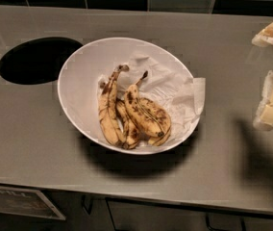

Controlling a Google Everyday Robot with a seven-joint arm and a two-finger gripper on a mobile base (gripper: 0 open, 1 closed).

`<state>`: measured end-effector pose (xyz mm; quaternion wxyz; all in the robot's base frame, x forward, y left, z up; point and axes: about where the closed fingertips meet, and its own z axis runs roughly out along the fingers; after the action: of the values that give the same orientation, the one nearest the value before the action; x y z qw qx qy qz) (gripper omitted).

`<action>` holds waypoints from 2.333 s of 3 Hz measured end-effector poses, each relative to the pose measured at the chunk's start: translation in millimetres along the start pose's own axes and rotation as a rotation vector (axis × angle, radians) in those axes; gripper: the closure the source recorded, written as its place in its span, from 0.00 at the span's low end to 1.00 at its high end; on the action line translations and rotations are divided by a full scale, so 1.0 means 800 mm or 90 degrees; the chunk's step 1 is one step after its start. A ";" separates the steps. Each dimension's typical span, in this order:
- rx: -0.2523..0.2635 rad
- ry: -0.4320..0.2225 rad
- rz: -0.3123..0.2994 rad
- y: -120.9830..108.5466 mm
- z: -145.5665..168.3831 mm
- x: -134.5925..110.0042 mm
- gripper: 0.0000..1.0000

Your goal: Pick banana from white bowl

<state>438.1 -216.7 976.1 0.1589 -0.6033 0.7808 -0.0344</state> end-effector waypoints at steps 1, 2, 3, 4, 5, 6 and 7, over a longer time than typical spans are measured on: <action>0.001 0.000 -0.001 0.000 -0.001 -0.001 0.00; -0.011 0.013 -0.030 0.015 -0.004 -0.032 0.00; -0.011 0.003 -0.079 0.038 -0.017 -0.076 0.00; -0.011 0.003 -0.079 0.038 -0.018 -0.076 0.00; -0.003 -0.010 -0.089 0.039 -0.024 -0.095 0.00; -0.022 -0.064 -0.090 0.051 -0.012 -0.131 0.00; -0.022 -0.064 -0.090 0.051 -0.012 -0.131 0.00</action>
Offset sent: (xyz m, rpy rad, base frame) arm -0.0181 0.0615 0.0061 -0.0713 0.0709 0.1042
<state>420.2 -107.0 997.2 0.1845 -0.6604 0.7279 -0.0015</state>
